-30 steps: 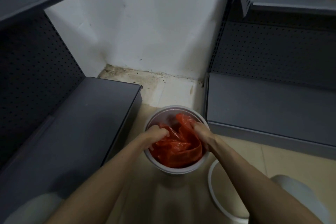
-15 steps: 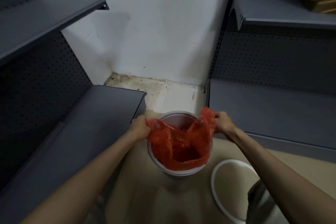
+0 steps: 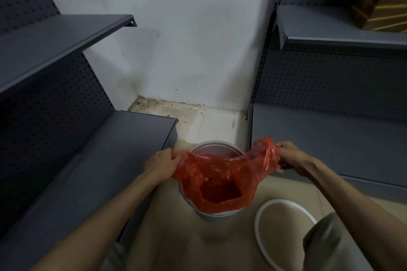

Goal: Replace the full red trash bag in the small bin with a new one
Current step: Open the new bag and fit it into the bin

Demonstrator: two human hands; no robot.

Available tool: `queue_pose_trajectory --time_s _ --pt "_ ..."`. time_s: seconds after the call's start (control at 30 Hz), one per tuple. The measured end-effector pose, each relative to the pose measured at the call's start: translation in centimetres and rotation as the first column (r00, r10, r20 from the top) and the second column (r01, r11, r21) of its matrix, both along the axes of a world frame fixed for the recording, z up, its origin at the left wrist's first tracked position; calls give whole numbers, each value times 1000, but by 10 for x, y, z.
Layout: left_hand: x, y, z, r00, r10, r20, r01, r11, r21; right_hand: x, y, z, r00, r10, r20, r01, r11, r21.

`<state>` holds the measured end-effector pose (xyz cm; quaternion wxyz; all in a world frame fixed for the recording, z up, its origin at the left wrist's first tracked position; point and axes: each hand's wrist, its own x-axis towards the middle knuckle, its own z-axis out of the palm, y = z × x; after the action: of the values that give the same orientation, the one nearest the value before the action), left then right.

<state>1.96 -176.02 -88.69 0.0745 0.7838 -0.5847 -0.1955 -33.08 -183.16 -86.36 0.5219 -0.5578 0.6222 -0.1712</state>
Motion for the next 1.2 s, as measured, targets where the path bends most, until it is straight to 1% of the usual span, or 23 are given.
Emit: queue_pose_trajectory --time_s 0.1,0.2,0.27,0.33,0.43,0.57,0.7,0.77,0.8,0.83,0.9,0.97,1.03,1.1,1.13,1.2 --pt "-1 -1 2 1000 -4 9 4 1000 -12 -4 -2 10 997 3 81 -11 995 102" --pt "-2 -4 3 1000 -10 16 10 1000 -19 -7 -8 15 978 -56 202 28 990 136" --pt "-3 -6 6 1000 -11 23 11 1000 -13 -9 -11 18 965 -77 249 43 990 138" --pt "-3 -6 8 1000 -18 20 18 1000 -1 -10 -10 22 965 -48 258 14 991 133" --pt "0 -6 9 1000 -24 -6 24 1000 -5 -8 -9 24 976 -16 216 -16 989 149" --pt "3 -6 9 1000 -10 -14 10 1000 2 -8 -9 28 963 -62 261 28 991 135" --pt "-1 -6 15 1000 -25 -7 25 1000 -12 -7 -5 35 929 -127 347 67 982 179" --pt "-4 -5 18 999 -34 4 34 999 -12 -2 -5 42 954 -137 267 99 983 153" --pt "-5 -4 20 999 -36 9 36 999 -15 0 -7 45 978 -98 183 74 988 135" --pt "-6 -4 22 999 -39 17 39 999 -20 1 -9 48 996 -24 83 14 993 121" --pt "-8 -5 24 998 -47 29 48 998 -31 5 -12 55 986 132 -104 -119 986 116" --pt "-9 -4 23 997 -67 43 69 997 -40 11 -11 58 922 272 -275 -252 962 105" --pt "-9 -2 22 987 -126 100 132 990 -57 18 -8 56 827 335 -451 -341 937 71" --pt "-10 3 19 971 -171 168 182 982 -53 25 -3 47 738 330 -589 -389 921 29" --pt "-11 5 18 965 -182 187 193 980 -43 28 1 42 714 309 -628 -390 921 10" --pt "-11 9 14 957 -191 218 202 979 -31 32 8 31 697 275 -662 -375 927 -11"
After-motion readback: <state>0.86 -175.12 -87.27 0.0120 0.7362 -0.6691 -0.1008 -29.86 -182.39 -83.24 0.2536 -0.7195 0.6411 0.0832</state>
